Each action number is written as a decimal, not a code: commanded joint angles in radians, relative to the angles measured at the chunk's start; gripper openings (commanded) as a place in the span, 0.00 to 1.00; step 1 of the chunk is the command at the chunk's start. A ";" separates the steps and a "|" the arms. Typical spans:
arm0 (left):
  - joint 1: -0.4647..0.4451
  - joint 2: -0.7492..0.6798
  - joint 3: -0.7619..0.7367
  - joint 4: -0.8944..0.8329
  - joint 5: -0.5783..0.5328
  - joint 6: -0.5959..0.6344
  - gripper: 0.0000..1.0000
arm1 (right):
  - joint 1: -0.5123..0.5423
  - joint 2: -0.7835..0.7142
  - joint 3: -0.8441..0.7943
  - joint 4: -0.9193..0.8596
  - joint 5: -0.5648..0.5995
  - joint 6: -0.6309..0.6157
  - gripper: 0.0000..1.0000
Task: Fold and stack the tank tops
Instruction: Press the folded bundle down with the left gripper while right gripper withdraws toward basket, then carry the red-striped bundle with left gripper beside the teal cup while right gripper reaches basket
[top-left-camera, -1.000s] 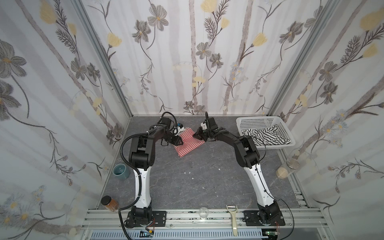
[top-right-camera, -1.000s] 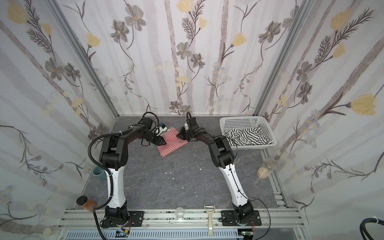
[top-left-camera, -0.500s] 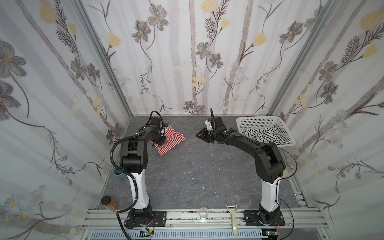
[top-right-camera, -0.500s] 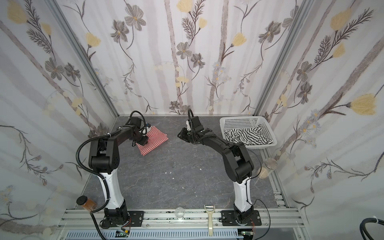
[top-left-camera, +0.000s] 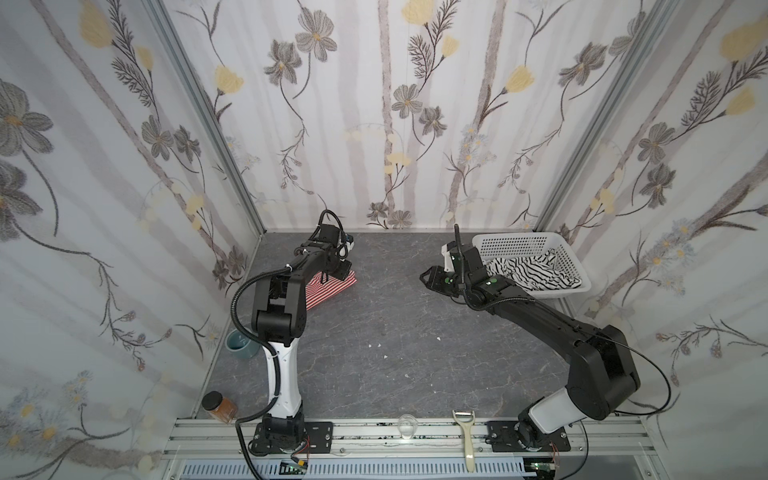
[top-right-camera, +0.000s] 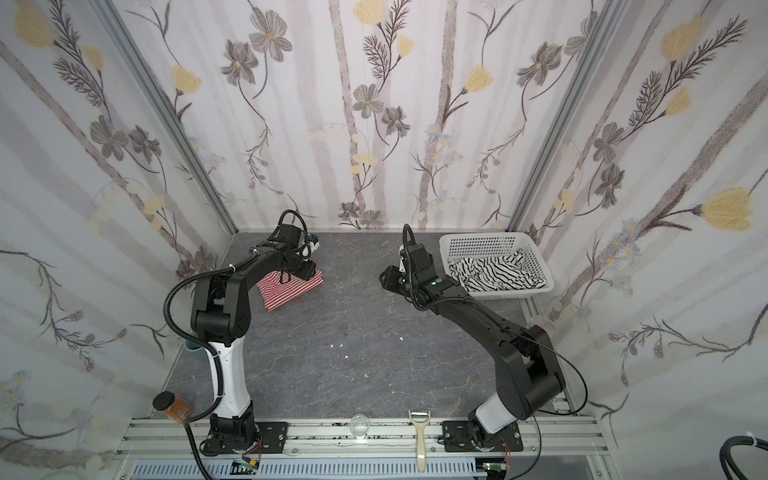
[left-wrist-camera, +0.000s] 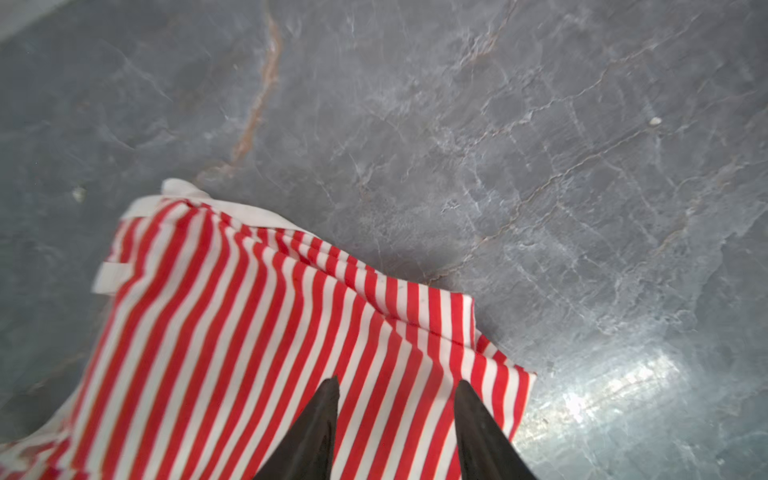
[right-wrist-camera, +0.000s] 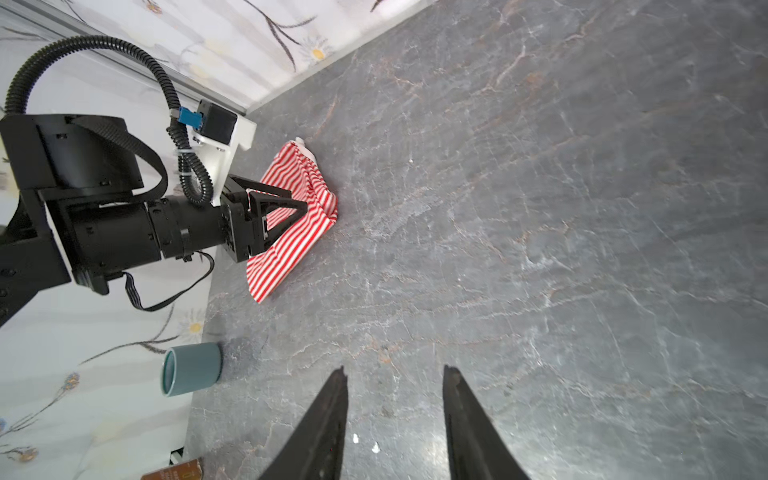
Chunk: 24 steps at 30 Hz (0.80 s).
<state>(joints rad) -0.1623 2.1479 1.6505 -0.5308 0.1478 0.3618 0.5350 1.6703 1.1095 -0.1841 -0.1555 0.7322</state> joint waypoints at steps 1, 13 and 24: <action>-0.003 0.002 -0.023 -0.005 0.027 -0.026 0.47 | -0.009 -0.059 -0.066 0.028 0.050 0.005 0.40; 0.107 -0.224 -0.396 0.026 -0.012 0.061 0.46 | -0.011 -0.178 -0.173 0.029 0.062 0.016 0.41; 0.172 -0.322 -0.540 0.022 -0.028 0.282 0.43 | -0.011 -0.240 -0.232 0.050 0.055 0.059 0.41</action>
<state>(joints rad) -0.0044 1.8095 1.1084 -0.4995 0.1345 0.5529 0.5243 1.4433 0.8848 -0.1749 -0.1062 0.7677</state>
